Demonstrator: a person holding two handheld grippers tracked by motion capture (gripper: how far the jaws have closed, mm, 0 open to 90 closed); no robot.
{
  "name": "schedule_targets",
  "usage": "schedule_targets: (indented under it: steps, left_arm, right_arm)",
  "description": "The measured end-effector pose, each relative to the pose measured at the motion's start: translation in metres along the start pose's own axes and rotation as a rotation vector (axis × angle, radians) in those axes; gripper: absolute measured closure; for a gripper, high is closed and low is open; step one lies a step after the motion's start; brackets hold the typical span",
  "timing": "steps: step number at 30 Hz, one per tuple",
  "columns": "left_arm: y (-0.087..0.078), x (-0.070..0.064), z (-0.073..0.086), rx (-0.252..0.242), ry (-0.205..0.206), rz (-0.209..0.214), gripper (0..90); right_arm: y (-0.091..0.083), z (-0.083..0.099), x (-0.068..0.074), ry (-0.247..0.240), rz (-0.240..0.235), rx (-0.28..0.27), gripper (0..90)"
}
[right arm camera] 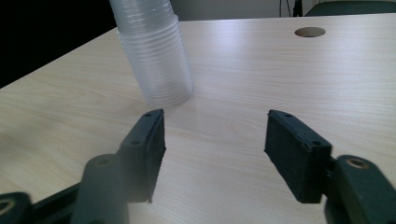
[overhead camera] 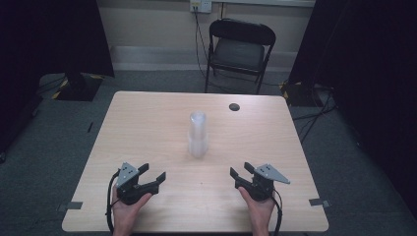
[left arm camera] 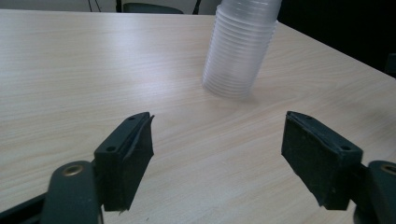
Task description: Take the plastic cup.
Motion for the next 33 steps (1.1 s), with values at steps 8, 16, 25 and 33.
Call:
schedule_targets:
  steps: [8,16,25,33]
  left_arm:
    - [-0.001,0.003,-0.001,0.001,-0.005,-0.005,23.4]
    - [-0.001,0.003,-0.005,-0.012,0.009,0.006,24.3]
    - [0.002,-0.002,-0.011,-0.011,0.034,0.027,26.5]
    - [0.006,-0.008,-0.028,-0.038,0.063,0.033,26.2]
  right_arm:
    - [0.0,0.004,-0.003,0.013,-0.045,0.016,40.1]
    - [-0.003,0.008,-0.004,0.032,-0.044,0.018,37.4]
    - [-0.009,0.012,0.003,0.022,-0.076,0.02,35.5]
    - [-0.01,0.013,0.006,0.017,-0.081,0.023,34.3]
Point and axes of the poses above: each handheld gripper's, and its own axes: y roughly forward along the jaws, z roughly out of its underside, x roughly to its left, the point moved 1 cm from there along y, roughly forward along the jaws
